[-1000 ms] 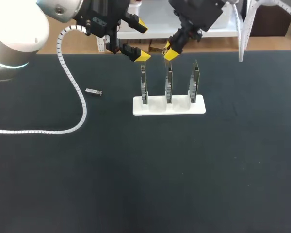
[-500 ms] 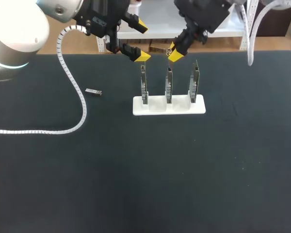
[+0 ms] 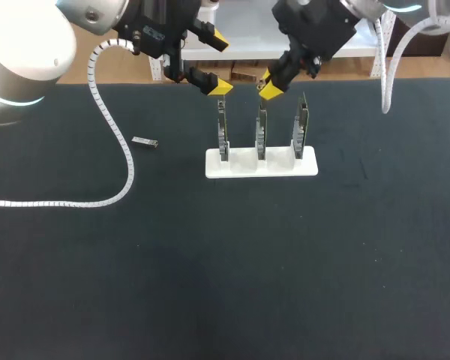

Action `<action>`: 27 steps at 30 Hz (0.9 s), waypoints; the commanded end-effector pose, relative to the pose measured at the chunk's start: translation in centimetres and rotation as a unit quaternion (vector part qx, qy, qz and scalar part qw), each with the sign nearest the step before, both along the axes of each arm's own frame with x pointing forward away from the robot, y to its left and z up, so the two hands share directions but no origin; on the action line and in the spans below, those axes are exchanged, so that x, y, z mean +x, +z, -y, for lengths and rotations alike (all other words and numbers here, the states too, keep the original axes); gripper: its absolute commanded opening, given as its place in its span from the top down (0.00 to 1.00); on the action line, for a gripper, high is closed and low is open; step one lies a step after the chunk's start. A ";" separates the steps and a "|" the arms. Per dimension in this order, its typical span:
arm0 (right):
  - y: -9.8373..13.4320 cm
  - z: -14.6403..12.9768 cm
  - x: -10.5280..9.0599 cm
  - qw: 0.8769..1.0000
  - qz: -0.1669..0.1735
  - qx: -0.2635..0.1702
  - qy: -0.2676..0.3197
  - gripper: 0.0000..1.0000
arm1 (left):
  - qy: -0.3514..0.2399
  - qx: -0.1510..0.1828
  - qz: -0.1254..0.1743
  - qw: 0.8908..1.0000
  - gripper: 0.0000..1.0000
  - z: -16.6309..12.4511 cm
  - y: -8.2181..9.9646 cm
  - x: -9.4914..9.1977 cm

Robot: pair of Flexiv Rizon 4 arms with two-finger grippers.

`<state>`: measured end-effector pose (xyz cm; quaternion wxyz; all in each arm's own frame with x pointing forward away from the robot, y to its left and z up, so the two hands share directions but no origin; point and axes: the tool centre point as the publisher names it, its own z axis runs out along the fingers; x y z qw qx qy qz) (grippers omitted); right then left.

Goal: Pick up the optical module with the left hand, and insert it into the network port with the right hand.

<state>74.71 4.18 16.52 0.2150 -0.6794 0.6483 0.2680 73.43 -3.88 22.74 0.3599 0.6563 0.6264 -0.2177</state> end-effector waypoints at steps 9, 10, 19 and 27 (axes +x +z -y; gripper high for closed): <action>-0.3 0.3 -0.3 1.000 0.003 0.008 -0.009 1.00 | 0.000 0.004 -0.002 1.000 0.00 0.1 0.1 0.2; -0.4 0.3 -0.3 1.000 0.003 0.008 -0.009 1.00 | 0.000 0.004 -0.002 1.000 0.00 0.1 0.1 0.2; -0.3 0.2 0.5 1.000 0.003 0.010 -0.003 1.00 | 0.000 0.004 -0.002 1.000 0.00 0.1 0.1 0.2; 0.1 0.1 1.5 1.000 0.009 0.005 0.008 1.00 | 0.000 0.004 -0.002 1.000 0.00 0.1 0.1 0.2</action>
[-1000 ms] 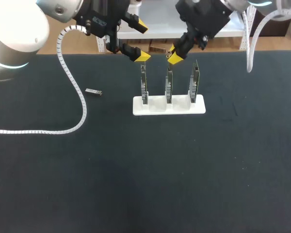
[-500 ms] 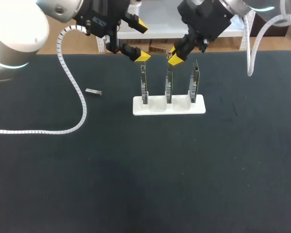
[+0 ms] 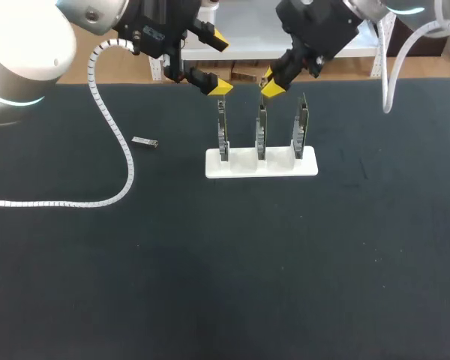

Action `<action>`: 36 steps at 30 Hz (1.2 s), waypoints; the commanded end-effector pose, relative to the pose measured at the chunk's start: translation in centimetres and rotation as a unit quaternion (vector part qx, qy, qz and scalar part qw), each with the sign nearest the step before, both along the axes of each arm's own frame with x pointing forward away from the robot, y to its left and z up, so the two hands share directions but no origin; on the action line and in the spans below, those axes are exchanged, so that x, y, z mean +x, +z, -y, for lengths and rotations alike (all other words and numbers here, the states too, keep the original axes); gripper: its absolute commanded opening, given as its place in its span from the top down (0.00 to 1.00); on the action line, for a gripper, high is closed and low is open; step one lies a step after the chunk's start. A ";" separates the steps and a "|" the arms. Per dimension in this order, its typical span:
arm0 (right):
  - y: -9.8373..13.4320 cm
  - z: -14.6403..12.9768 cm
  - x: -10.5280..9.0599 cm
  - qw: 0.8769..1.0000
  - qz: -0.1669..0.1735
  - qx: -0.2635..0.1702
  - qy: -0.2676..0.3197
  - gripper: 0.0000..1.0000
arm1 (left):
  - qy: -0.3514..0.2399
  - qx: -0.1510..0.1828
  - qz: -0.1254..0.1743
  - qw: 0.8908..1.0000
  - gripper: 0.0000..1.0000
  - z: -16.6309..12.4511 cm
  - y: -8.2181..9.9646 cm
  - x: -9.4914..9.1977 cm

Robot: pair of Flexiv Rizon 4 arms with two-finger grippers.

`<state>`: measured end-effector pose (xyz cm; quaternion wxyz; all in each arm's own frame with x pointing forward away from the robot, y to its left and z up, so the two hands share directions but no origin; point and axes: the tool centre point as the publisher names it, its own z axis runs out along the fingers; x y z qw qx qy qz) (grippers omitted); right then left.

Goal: Pick up the optical module with the left hand, and insert it into the network port with the right hand.

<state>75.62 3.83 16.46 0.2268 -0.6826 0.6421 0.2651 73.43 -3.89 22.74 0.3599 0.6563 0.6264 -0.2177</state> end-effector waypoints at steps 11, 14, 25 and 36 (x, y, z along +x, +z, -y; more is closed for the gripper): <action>-0.3 -0.6 0.1 1.000 -0.010 0.000 0.000 1.00 | 0.000 0.004 -0.002 1.000 0.00 0.1 0.1 0.2; -0.3 -0.4 -0.1 1.000 -0.011 -0.001 -0.002 1.00 | 0.000 0.004 -0.002 1.000 0.00 0.1 0.1 0.2; -0.7 -0.4 0.4 1.000 -0.016 0.001 0.005 1.00 | 0.000 0.004 -0.002 1.000 0.00 0.1 0.1 0.2; -1.3 -0.3 0.3 1.000 -0.022 0.005 0.003 1.00 | 0.000 0.004 -0.002 1.000 0.00 0.1 0.1 0.2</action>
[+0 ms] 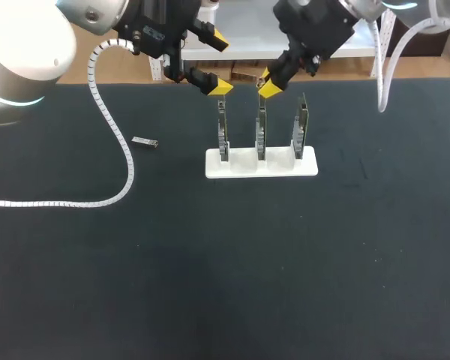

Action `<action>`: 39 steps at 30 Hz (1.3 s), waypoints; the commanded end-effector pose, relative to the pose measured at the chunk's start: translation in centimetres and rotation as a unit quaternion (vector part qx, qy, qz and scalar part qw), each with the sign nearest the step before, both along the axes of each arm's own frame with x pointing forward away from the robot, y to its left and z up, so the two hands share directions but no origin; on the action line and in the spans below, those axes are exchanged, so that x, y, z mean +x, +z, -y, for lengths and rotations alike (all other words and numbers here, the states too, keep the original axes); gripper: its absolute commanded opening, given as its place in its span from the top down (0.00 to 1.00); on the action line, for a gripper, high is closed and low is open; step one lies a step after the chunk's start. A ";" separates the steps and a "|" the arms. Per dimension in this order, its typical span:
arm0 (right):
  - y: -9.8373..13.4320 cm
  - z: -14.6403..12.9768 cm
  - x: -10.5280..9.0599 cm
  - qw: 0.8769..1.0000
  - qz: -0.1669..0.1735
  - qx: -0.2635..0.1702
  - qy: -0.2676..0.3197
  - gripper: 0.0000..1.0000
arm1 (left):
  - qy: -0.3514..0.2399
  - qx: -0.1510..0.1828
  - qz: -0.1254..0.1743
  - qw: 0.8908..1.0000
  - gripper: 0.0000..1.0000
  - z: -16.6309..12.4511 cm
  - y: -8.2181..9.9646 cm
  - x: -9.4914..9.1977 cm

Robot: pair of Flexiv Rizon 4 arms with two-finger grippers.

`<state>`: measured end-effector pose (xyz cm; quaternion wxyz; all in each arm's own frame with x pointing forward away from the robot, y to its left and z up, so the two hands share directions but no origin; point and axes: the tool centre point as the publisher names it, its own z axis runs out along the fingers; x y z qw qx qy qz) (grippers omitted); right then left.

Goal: Pick up the optical module with the left hand, and insert it into the network port with the right hand.

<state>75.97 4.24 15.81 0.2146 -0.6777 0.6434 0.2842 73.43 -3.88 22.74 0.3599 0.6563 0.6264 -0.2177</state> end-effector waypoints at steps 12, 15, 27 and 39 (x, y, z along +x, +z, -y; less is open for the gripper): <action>0.5 0.1 -0.7 1.000 0.017 -0.001 -0.002 1.00 | 0.000 0.004 -0.002 1.000 0.00 0.1 0.1 0.2; 0.7 0.0 -1.0 1.000 0.019 -0.002 -0.003 1.00 | 0.000 0.004 -0.002 1.000 0.00 0.1 0.1 0.2; 0.3 0.1 -1.8 1.000 0.018 -0.002 -0.013 1.00 | 0.000 0.004 -0.002 1.000 0.00 0.1 0.1 0.2; 0.6 -0.1 -1.1 1.000 0.021 -0.007 0.000 1.00 | 0.000 0.004 -0.002 1.000 0.00 0.1 0.1 0.2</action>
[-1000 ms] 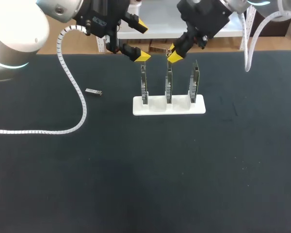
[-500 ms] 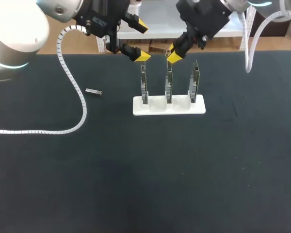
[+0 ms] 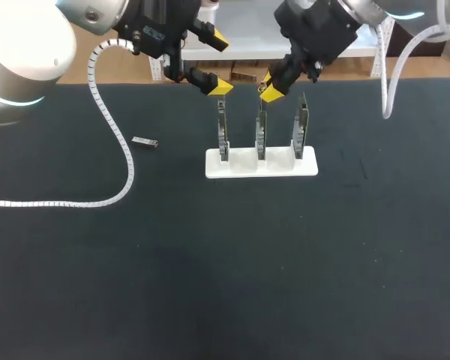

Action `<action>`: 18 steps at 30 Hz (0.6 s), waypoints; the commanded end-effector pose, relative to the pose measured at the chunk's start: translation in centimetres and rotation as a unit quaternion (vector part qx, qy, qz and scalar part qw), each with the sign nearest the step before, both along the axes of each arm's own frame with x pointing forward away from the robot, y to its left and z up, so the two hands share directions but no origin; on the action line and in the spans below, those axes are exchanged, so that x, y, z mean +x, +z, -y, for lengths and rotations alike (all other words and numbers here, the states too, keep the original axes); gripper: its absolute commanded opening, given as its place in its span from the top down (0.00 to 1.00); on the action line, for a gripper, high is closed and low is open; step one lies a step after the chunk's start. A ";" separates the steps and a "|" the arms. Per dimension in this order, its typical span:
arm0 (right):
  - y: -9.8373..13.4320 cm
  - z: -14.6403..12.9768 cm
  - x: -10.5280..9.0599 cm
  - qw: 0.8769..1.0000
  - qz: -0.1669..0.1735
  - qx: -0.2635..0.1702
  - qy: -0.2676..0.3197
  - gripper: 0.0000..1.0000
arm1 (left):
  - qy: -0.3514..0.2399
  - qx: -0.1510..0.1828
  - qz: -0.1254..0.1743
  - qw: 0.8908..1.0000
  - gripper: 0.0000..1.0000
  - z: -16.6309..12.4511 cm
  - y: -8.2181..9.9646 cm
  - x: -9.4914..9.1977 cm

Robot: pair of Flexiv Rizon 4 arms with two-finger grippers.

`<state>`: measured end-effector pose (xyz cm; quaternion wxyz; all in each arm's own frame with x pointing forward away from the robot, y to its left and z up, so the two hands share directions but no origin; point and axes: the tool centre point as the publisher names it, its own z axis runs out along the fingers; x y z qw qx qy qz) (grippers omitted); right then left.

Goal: Pick up the optical module with the left hand, and insert it into the network port with the right hand.

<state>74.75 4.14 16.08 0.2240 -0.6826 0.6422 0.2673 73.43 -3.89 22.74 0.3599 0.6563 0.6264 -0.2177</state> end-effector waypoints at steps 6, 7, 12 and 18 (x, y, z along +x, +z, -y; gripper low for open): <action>0.5 -0.1 0.0 1.000 0.005 -0.004 0.001 1.00 | 0.000 0.004 -0.002 1.000 0.00 0.1 0.1 0.2; 0.4 0.0 0.0 1.000 0.005 -0.004 0.000 1.00 | 0.000 0.004 -0.002 1.000 0.00 0.1 0.1 0.2; -0.1 -0.1 0.1 1.000 -0.002 -0.001 0.001 1.00 | 0.000 0.004 -0.002 1.000 0.00 0.1 0.1 0.2; -0.3 0.0 0.4 1.000 -0.005 0.002 0.002 1.00 | 0.000 0.004 -0.002 1.000 0.00 0.1 0.1 0.2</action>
